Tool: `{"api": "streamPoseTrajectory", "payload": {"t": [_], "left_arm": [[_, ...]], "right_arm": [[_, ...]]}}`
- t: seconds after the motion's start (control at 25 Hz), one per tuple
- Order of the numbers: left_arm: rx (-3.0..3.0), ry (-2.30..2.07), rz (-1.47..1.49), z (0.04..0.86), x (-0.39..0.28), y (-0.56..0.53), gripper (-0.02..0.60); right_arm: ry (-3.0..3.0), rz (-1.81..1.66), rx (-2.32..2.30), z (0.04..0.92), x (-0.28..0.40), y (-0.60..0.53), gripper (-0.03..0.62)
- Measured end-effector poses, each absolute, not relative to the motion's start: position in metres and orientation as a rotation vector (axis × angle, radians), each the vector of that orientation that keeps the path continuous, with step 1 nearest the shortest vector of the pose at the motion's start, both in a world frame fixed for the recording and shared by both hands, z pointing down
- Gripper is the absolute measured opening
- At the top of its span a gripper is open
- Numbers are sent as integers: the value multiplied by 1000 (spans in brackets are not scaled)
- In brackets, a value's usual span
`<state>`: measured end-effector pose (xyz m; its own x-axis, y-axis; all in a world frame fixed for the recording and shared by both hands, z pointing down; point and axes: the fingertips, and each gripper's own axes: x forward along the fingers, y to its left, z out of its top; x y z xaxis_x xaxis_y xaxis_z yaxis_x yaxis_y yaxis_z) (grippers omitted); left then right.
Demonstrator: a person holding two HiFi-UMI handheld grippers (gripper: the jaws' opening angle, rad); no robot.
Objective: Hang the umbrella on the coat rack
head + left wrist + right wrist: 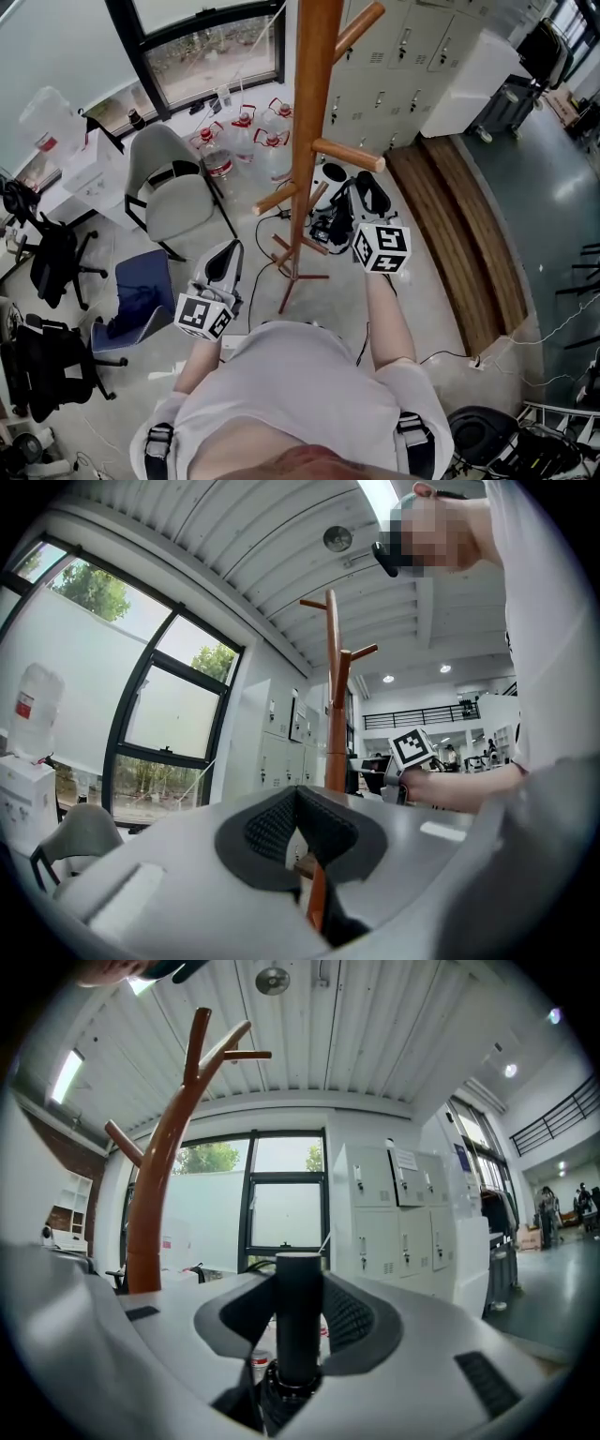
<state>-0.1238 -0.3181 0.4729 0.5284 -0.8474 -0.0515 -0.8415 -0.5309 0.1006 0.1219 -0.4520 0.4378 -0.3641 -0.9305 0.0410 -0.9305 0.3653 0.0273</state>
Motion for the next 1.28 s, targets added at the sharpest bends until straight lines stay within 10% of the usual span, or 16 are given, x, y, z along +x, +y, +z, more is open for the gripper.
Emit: {"api": "streamPoseTrajectory", "payload": {"t": [1.28], "left_arm": [[2681,-1463,-119,483,-129,-327,11]], "right_arm": [[-2565,4,1667,440,93,-456,152]]}}
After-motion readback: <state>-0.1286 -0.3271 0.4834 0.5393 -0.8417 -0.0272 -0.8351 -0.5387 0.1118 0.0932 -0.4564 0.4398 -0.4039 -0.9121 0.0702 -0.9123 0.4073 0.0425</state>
